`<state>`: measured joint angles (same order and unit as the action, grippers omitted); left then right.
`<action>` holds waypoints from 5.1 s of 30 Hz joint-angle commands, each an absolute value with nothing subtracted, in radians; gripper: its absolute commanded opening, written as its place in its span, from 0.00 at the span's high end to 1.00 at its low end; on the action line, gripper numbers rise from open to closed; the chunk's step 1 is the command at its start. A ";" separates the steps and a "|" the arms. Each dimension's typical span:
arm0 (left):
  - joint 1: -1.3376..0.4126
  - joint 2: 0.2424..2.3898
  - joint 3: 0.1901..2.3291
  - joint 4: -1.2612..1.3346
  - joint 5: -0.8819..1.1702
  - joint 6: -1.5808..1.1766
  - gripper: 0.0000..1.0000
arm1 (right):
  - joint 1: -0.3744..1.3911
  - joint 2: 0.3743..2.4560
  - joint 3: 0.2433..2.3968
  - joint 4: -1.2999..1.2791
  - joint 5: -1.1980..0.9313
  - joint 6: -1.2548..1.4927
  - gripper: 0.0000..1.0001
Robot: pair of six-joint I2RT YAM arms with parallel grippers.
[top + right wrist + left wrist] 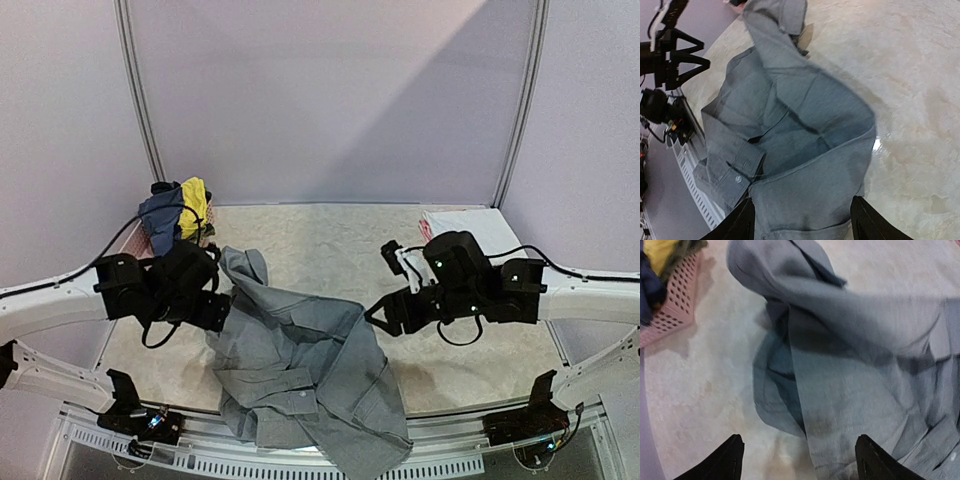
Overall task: Fold and stack the mixed laundry pile
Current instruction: Pick up the crumpled shirt from the center of the board.
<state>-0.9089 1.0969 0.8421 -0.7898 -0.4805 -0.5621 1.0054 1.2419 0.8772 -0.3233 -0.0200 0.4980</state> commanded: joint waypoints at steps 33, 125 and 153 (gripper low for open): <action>-1.221 0.882 0.390 -0.408 -0.312 -0.829 0.93 | 1.225 1.336 0.833 -0.301 0.099 0.583 0.33; -0.942 0.947 1.227 -1.113 -0.986 -0.566 1.00 | 0.939 1.037 0.632 -0.604 0.506 0.866 1.00; -0.826 1.225 1.195 -0.832 -0.826 -0.463 1.00 | 1.045 0.849 0.797 -0.943 0.476 0.935 0.27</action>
